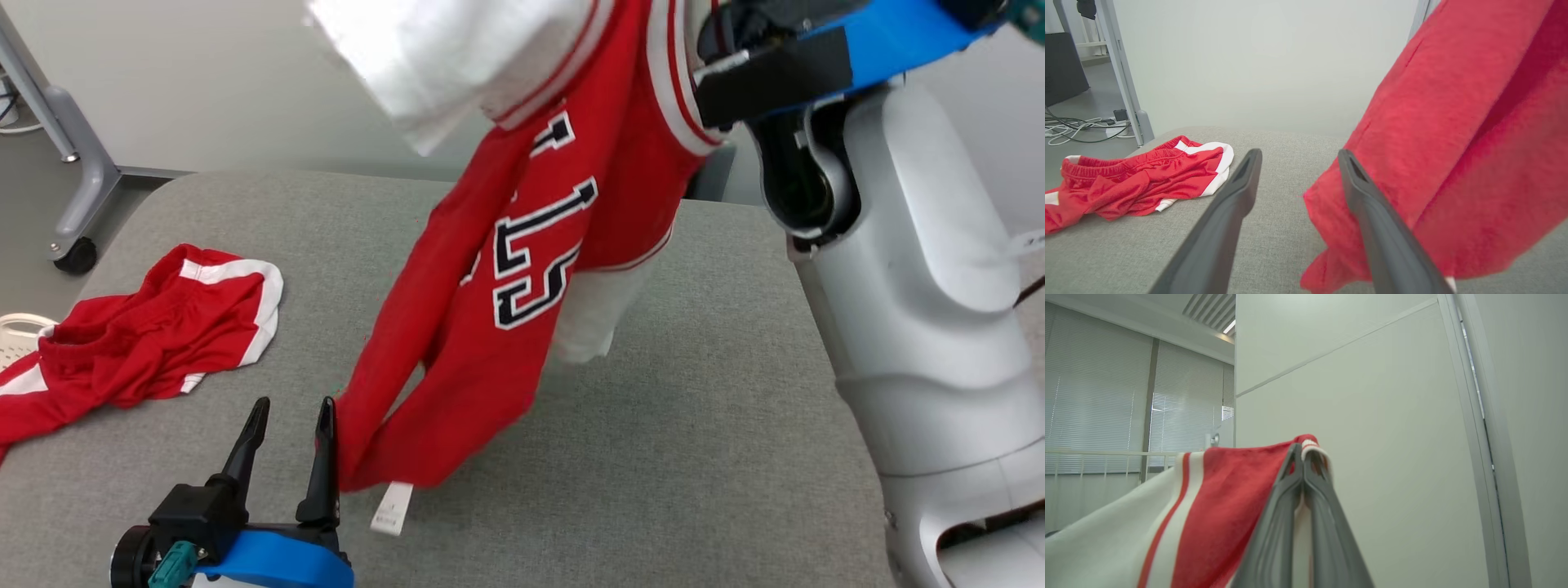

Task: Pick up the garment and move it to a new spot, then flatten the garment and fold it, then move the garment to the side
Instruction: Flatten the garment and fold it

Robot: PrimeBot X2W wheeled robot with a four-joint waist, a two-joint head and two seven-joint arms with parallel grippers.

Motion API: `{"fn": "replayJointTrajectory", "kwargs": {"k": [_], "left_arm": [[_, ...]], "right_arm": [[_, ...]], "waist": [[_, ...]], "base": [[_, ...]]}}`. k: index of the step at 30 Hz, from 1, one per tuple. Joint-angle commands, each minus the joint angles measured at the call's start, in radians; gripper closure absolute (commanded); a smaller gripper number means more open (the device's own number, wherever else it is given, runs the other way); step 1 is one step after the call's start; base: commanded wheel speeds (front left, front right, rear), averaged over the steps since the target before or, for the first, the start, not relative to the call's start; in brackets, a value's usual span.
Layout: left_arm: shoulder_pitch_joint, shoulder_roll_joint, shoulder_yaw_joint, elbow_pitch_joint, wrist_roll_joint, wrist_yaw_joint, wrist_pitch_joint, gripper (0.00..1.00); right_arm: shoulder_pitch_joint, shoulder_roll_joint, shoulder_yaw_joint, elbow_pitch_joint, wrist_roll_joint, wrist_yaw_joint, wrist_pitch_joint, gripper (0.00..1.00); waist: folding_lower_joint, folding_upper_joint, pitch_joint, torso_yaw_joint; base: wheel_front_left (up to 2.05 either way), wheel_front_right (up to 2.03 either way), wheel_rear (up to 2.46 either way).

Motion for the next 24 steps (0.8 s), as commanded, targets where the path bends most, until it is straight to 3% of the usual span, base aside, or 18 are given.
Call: {"fn": "replayJointTrajectory", "kwargs": {"k": [1,9,17,20,24], "left_arm": [[-0.010,0.005,0.005,-0.001,-0.004,0.002,-0.008,0.00],[-0.015,0.011,0.004,0.009,-0.014,-0.006,-0.016,0.00],[-0.011,0.013,-0.005,0.031,-0.018,-0.011,-0.020,0.00],[-0.003,0.014,-0.009,0.036,-0.022,-0.012,-0.021,0.00],[0.007,0.018,-0.009,0.041,-0.026,-0.011,-0.023,0.00]], "right_arm": [[0.058,-0.004,-0.022,0.027,-0.019,0.000,-0.001,1.00],[0.304,-0.004,-0.196,0.156,-0.182,0.000,0.000,1.00],[0.522,-0.009,-0.362,0.165,-0.305,0.000,0.011,1.00],[0.605,-0.008,-0.386,0.132,-0.299,0.000,0.025,1.00],[0.731,-0.015,-0.341,0.062,-0.250,0.000,0.064,1.00]], "waist": [[0.0001,-0.0002,0.002,-0.008],[0.0001,-0.0002,0.013,-0.045],[0.0001,-0.0002,-0.009,-0.060],[0.0001,-0.0002,-0.017,-0.063],[0.0001,-0.0002,-0.026,-0.069]], "base": [[0.00,0.00,0.00],[0.00,0.00,0.00],[0.00,0.00,0.00],[0.00,0.00,0.00],[0.00,0.00,0.00]]}}
